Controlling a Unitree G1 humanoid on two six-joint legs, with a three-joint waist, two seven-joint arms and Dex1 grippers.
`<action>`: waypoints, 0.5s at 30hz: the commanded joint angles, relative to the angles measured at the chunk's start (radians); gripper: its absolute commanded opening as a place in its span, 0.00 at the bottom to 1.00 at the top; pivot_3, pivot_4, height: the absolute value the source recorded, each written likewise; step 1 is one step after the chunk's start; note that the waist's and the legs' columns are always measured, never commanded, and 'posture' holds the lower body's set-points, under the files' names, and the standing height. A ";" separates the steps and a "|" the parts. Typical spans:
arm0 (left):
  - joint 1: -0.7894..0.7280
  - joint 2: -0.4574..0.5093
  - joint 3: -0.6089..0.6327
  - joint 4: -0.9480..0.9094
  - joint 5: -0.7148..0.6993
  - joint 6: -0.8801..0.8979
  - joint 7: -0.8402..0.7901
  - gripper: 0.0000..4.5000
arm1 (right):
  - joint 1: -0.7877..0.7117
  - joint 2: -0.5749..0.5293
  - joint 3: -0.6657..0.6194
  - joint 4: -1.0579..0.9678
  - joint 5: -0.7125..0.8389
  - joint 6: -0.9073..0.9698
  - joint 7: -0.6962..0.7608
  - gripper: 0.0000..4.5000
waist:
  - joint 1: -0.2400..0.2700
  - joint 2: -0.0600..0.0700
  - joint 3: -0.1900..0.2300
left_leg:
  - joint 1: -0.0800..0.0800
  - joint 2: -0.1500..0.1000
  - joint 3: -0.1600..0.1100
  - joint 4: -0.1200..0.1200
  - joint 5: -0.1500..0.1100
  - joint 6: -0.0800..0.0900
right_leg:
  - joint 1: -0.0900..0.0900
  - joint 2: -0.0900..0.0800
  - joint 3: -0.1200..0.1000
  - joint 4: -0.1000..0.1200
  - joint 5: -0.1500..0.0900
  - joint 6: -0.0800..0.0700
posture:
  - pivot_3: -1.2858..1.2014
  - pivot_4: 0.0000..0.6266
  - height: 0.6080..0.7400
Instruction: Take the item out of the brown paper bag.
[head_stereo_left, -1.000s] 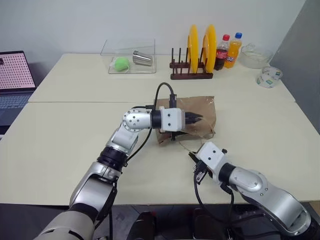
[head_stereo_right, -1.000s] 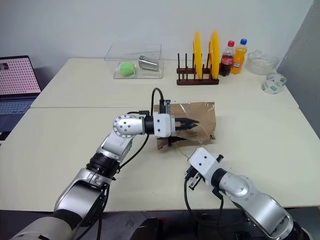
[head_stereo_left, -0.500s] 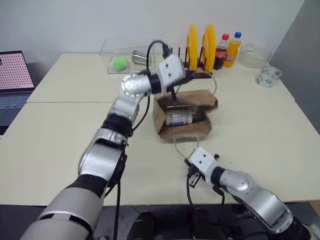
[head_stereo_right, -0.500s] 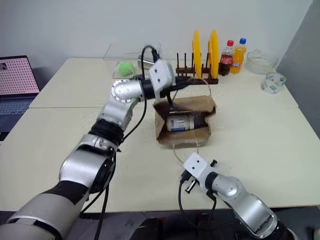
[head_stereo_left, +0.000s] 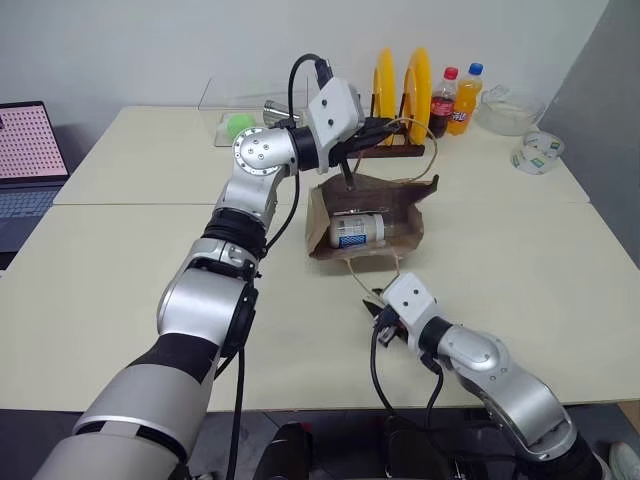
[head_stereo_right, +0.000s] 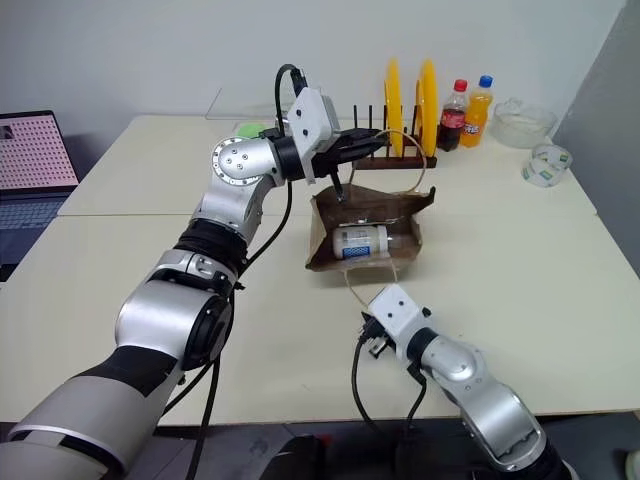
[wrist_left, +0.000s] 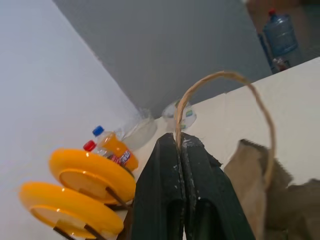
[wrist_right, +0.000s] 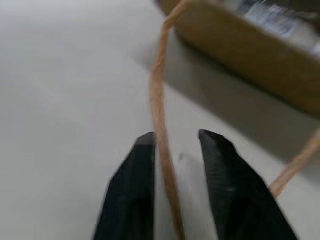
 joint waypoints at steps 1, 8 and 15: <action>0.007 -0.003 0.026 -0.078 -0.041 0.000 -0.031 0.00 | -0.016 0.012 -0.055 -0.101 0.031 0.018 0.018 0.59 | 0.000 0.000 0.000 | 0.000 0.000 0.000 0.000 0.000 0.000 | 0.000 0.000 0.000 0.000 0.000 0.000 | 0.52 0.24 1.00; 0.075 -0.008 0.029 -0.203 -0.083 0.050 -0.081 0.00 | -0.003 -0.086 -0.148 -0.287 0.155 0.070 0.157 0.59 | 0.001 0.000 0.000 | -0.001 0.000 -0.001 0.000 0.000 0.000 | 0.000 0.000 0.000 0.000 0.001 -0.001 | 0.52 0.24 1.00; 0.112 -0.007 0.023 -0.269 -0.089 0.077 -0.086 0.00 | -0.018 -0.161 -0.277 -0.353 0.310 0.106 0.246 0.59 | -0.002 0.000 0.000 | -0.002 0.000 0.000 0.000 0.000 0.000 | 0.000 0.000 -0.001 0.000 0.001 -0.001 | 0.52 0.24 1.00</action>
